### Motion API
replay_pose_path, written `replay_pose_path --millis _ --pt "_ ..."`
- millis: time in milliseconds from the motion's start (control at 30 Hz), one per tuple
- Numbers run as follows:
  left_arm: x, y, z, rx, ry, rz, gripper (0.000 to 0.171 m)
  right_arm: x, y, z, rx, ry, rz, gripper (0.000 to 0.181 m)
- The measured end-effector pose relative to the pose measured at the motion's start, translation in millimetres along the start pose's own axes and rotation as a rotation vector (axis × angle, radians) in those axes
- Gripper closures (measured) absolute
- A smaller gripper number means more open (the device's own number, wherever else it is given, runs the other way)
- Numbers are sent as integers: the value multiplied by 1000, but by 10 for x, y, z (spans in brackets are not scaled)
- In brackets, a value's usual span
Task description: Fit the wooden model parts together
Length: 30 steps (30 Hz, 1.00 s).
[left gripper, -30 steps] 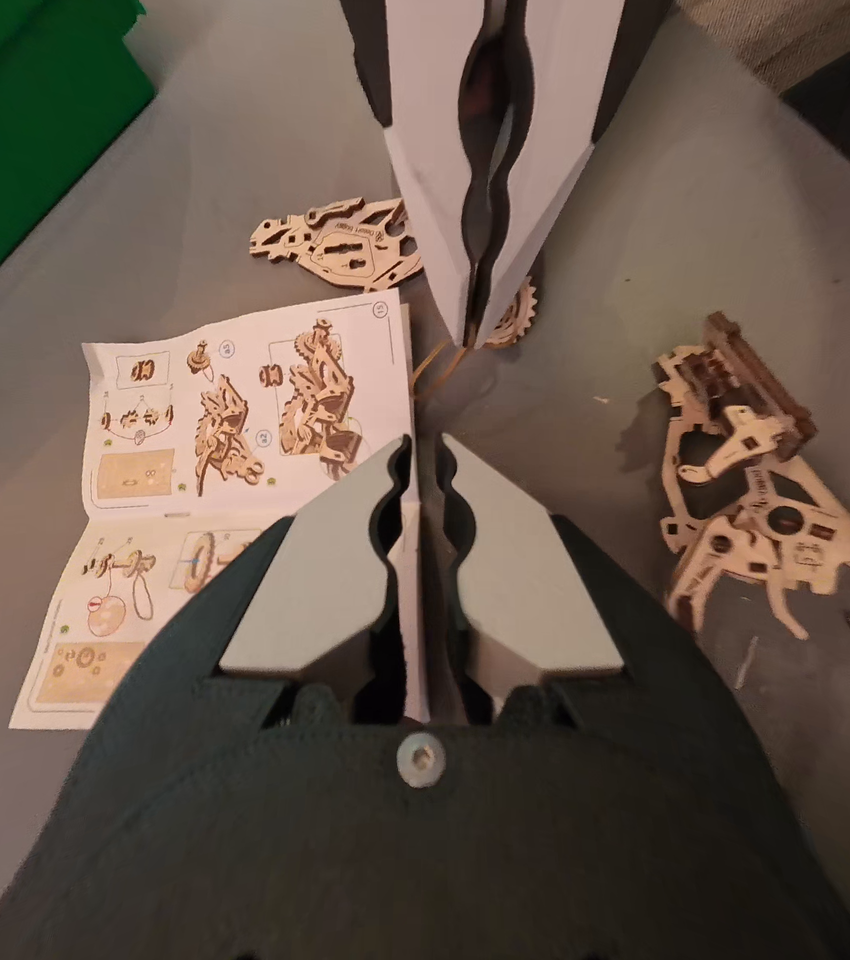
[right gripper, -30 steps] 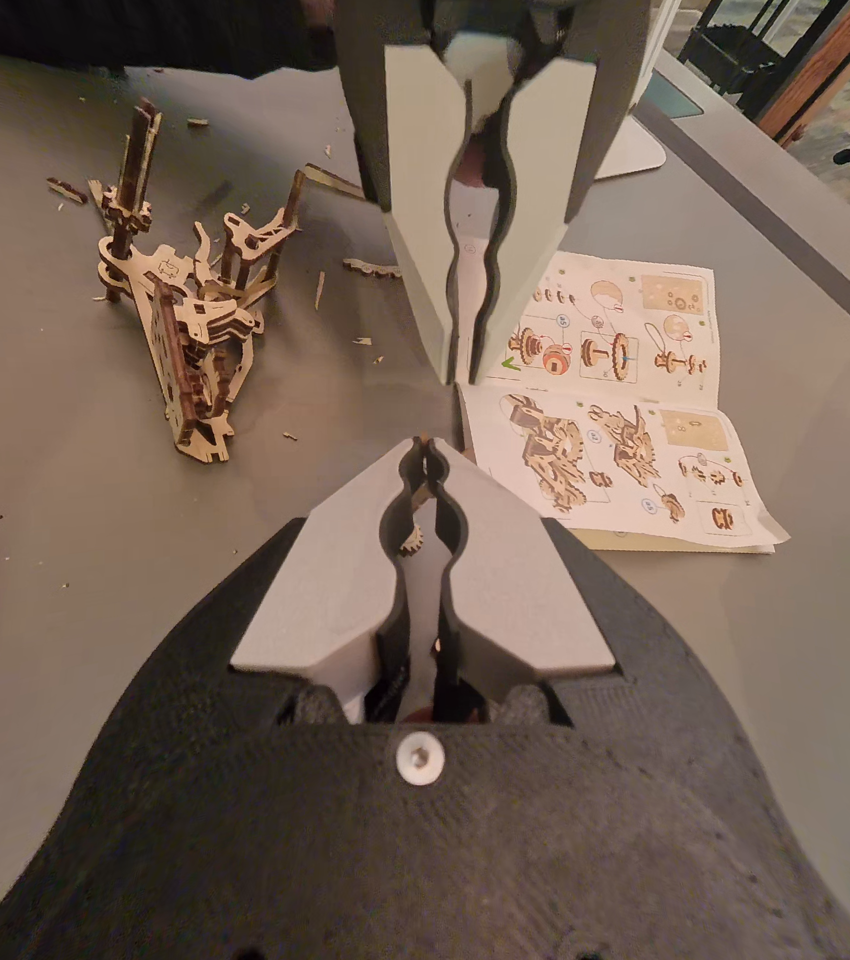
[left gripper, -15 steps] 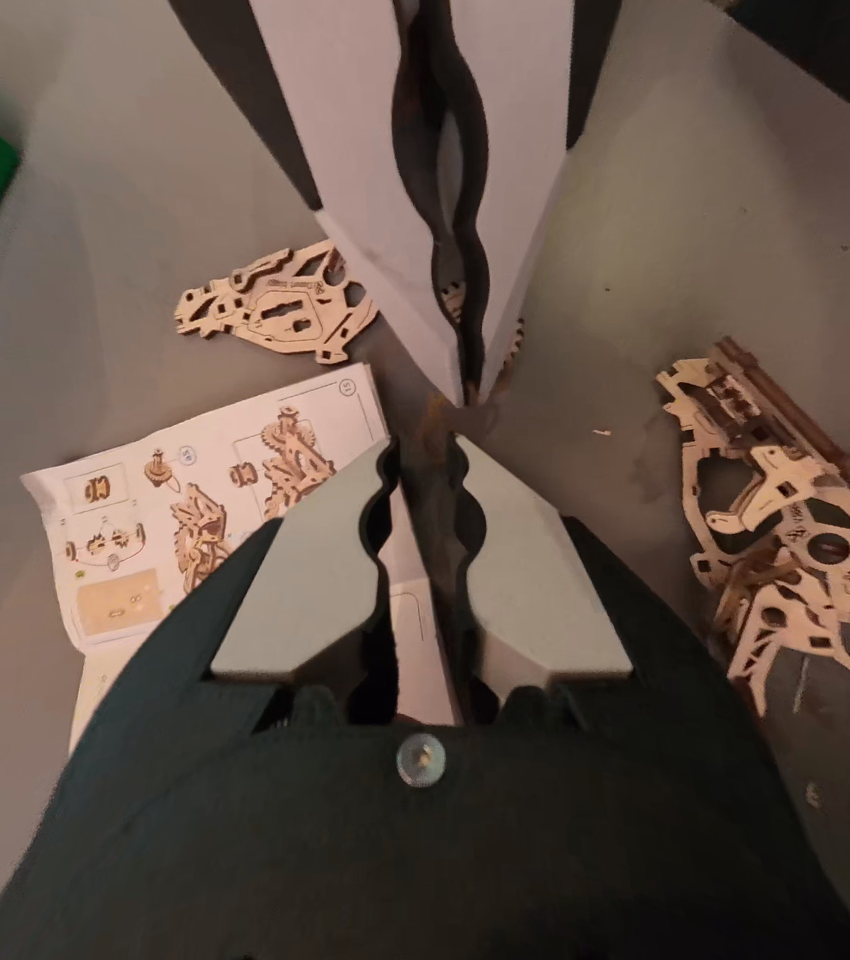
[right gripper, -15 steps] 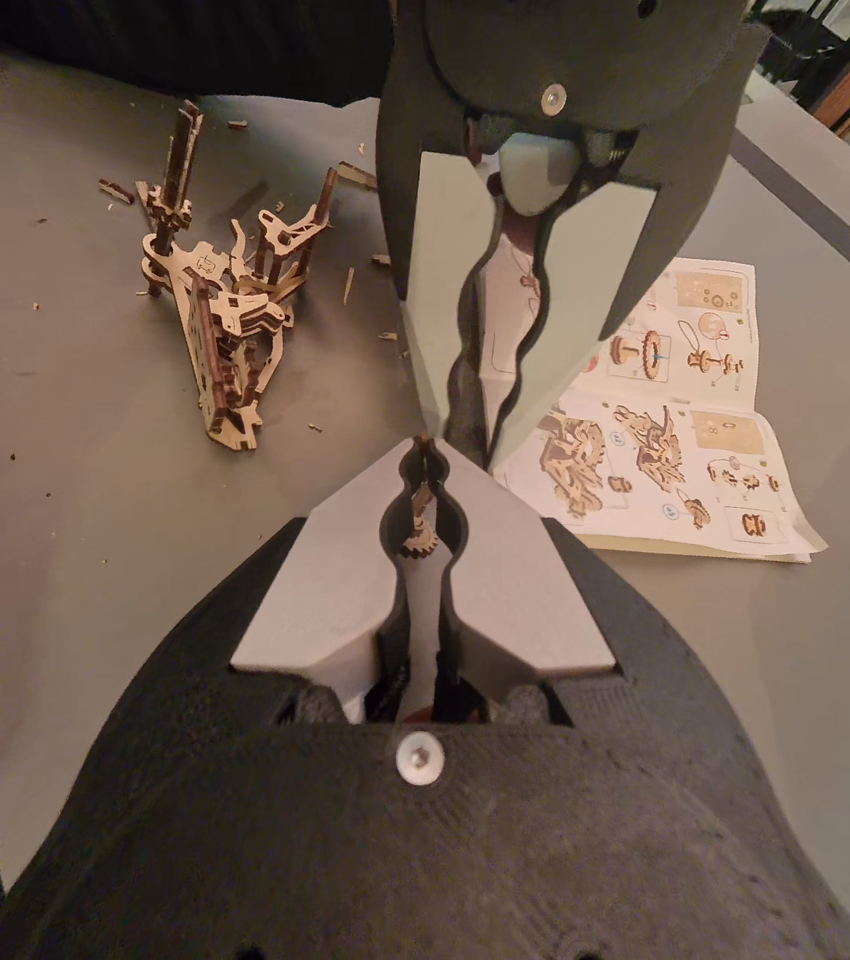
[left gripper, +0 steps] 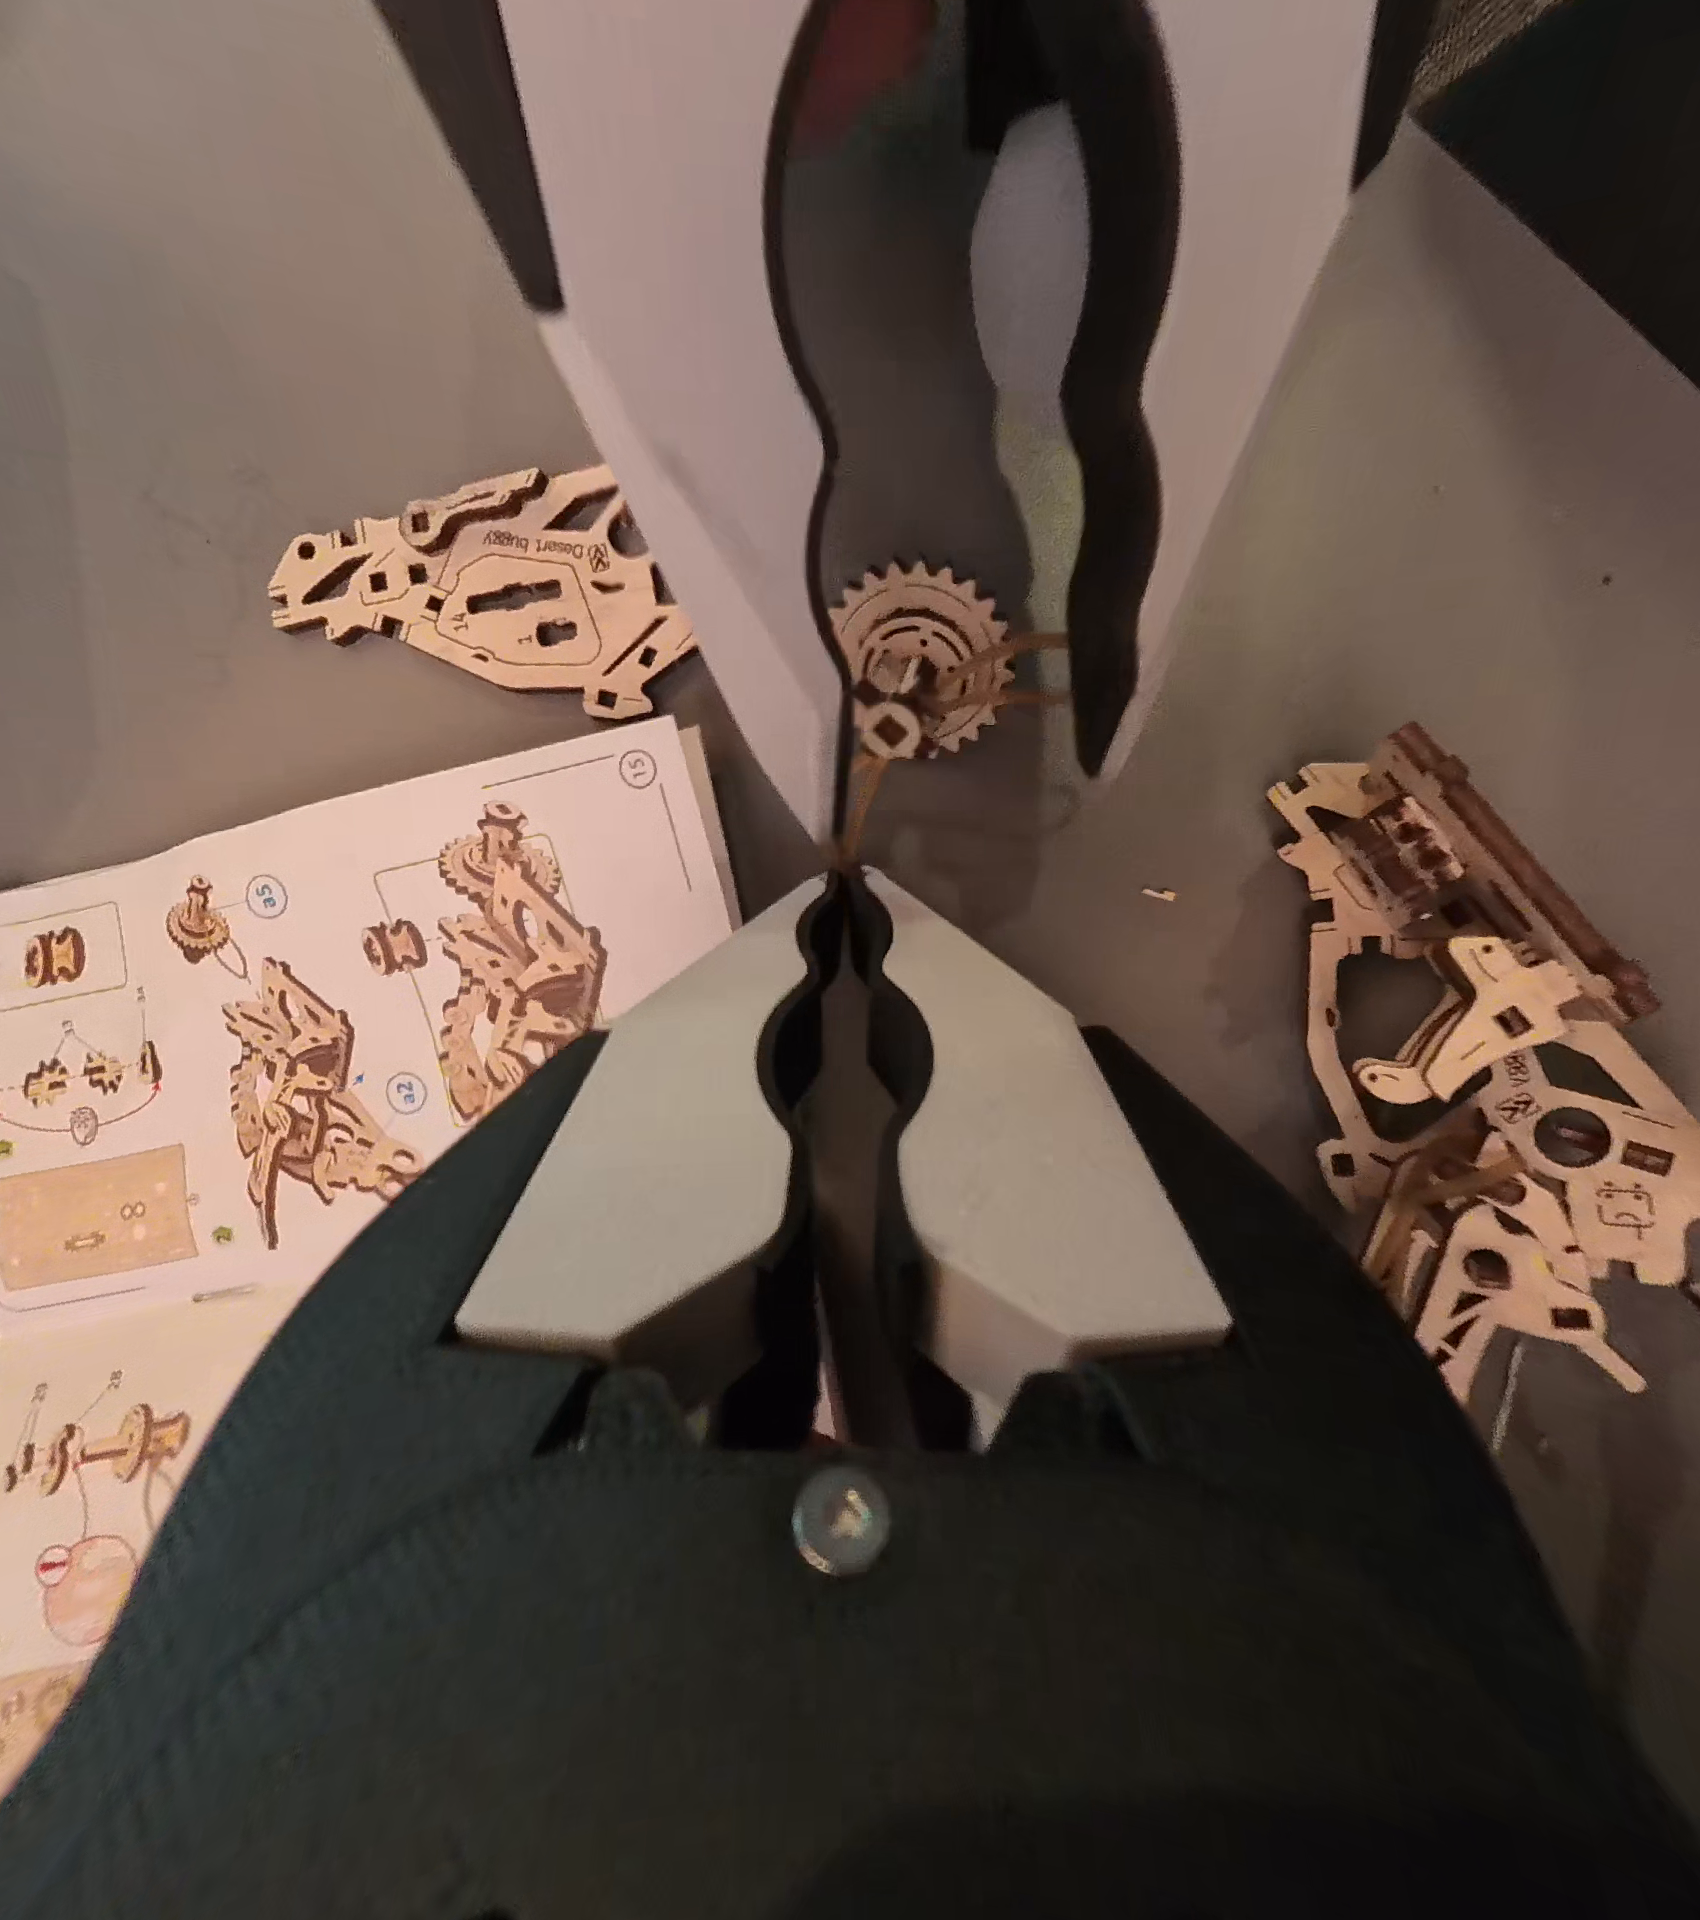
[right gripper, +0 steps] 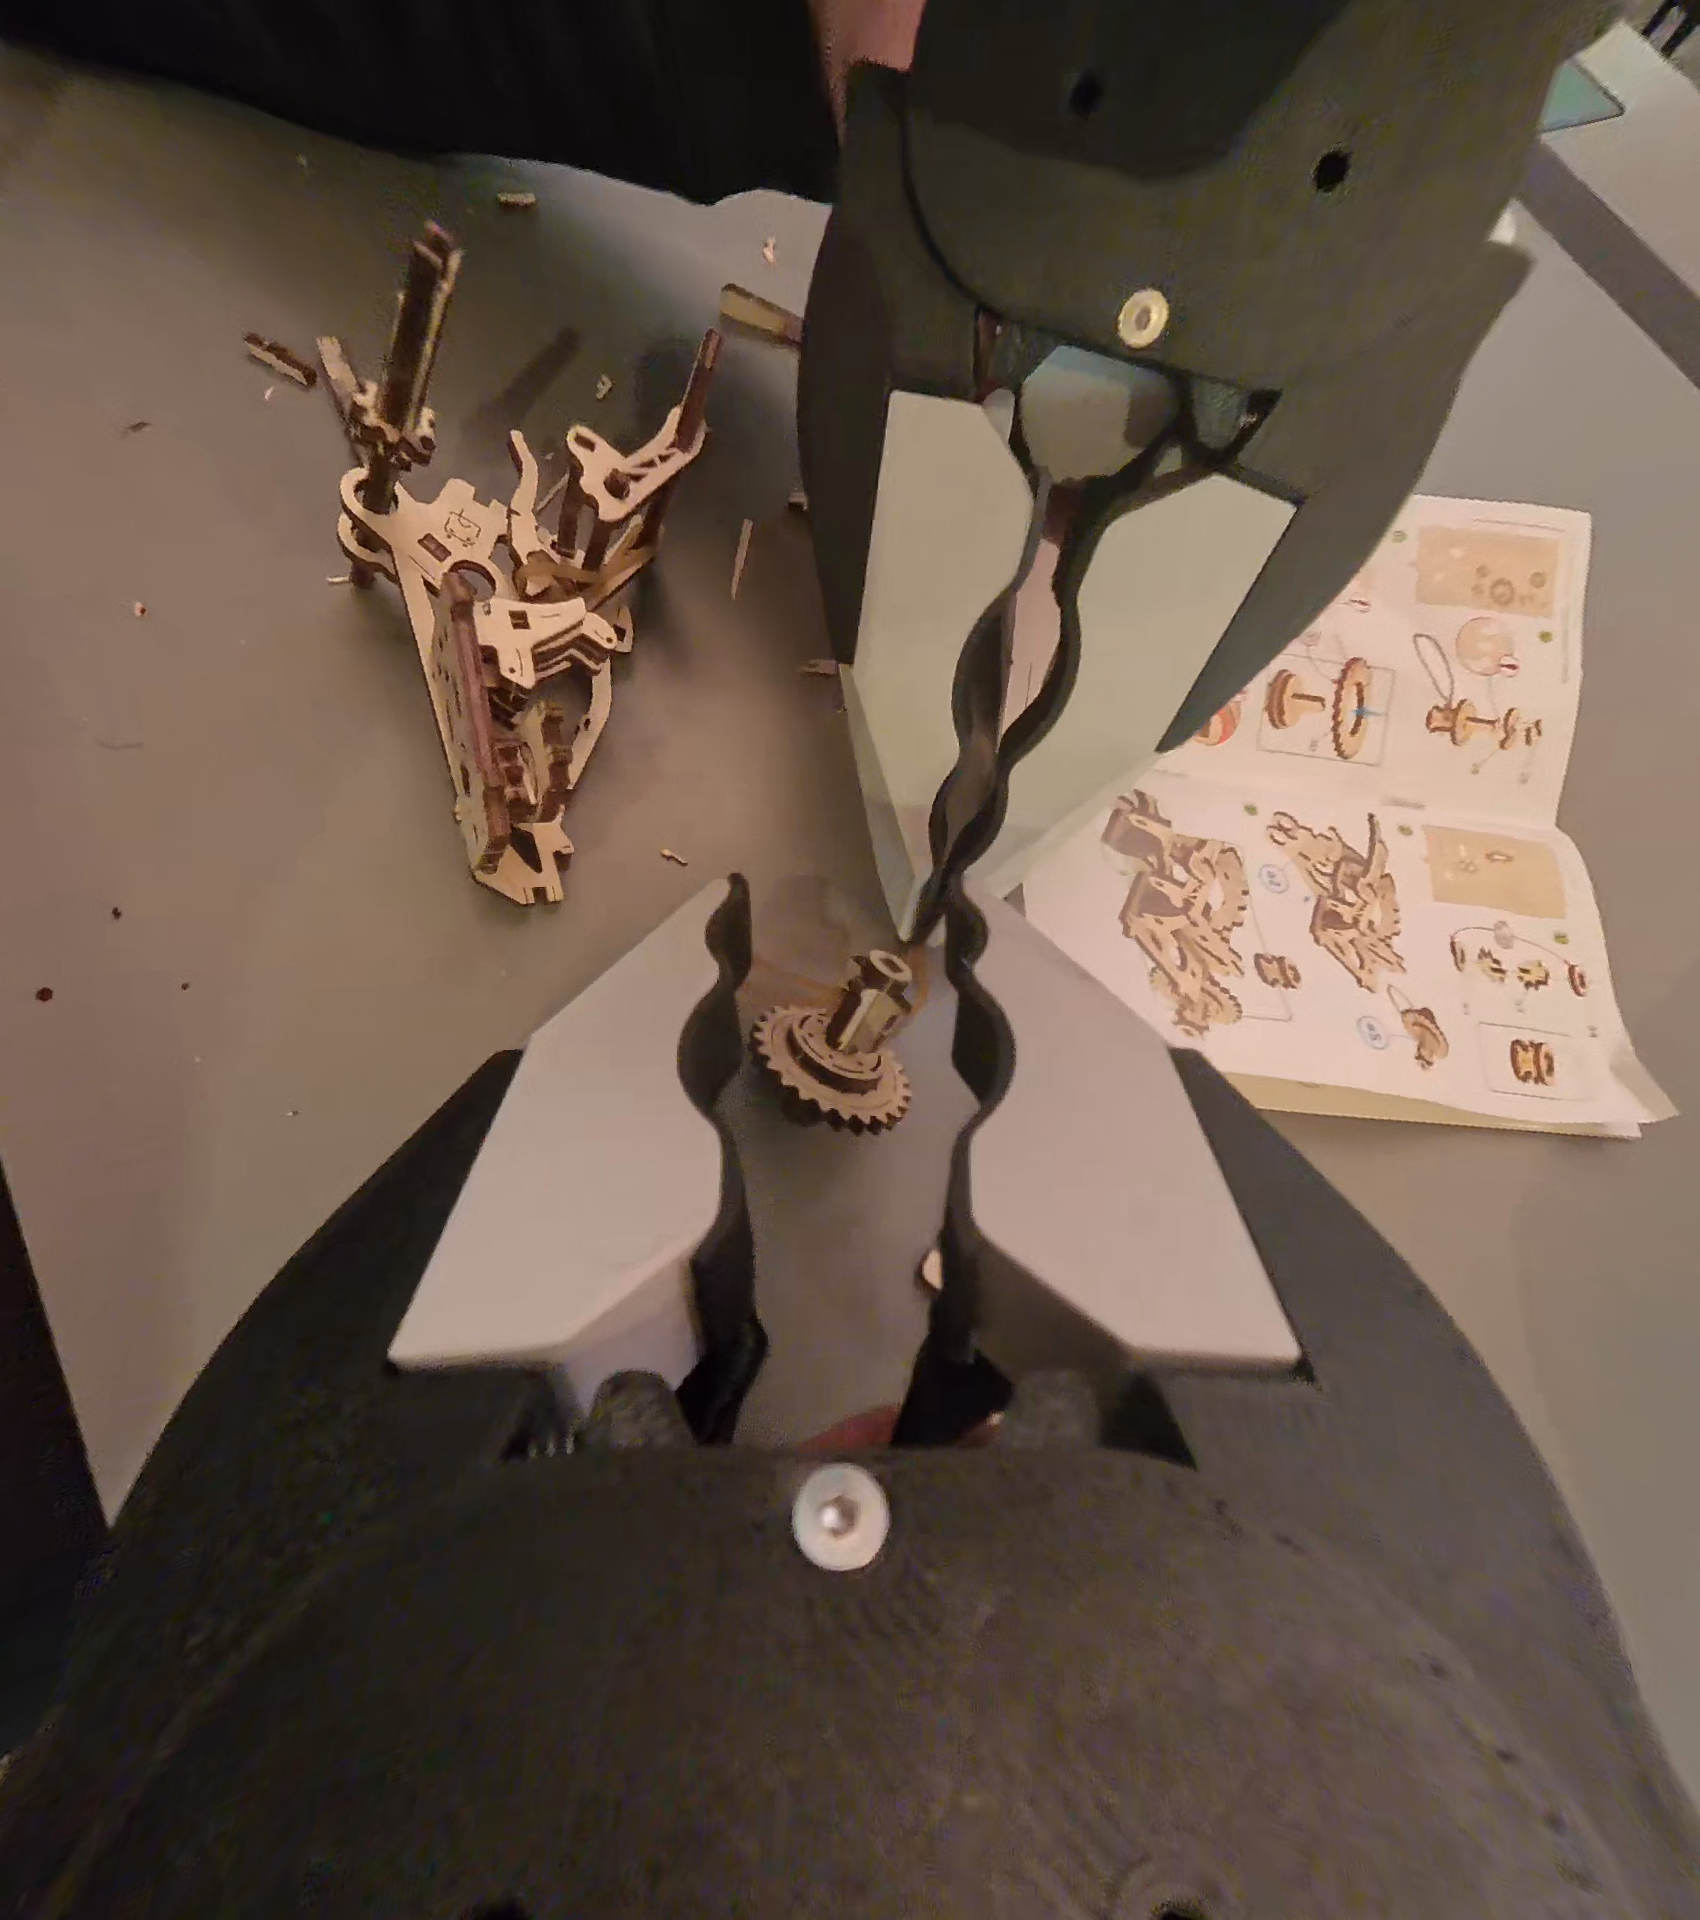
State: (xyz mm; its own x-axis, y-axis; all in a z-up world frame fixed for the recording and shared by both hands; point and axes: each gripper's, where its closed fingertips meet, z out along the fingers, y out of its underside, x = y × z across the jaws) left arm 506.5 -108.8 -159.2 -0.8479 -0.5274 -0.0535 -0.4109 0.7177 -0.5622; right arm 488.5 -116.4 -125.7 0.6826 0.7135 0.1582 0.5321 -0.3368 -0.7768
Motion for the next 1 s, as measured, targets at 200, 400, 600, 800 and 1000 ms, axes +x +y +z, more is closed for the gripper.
replay_pose_path --millis 200,400,600,800,1000 --pt "17 28 -27 6 24 -42 171 60 35 -202 3 30 49 152" --pt "67 3 -35 21 56 -70 171 -34 156 -314 -28 9 26 164" --pt "189 11 -86 57 58 -103 157 -167 194 -213 -59 -28 -12 157" --pt "221 -32 -56 49 27 -86 157 -128 257 -60 -127 -17 -111 154" --pt "183 -29 -95 54 6 -91 157 -97 258 25 -135 -42 -102 173"
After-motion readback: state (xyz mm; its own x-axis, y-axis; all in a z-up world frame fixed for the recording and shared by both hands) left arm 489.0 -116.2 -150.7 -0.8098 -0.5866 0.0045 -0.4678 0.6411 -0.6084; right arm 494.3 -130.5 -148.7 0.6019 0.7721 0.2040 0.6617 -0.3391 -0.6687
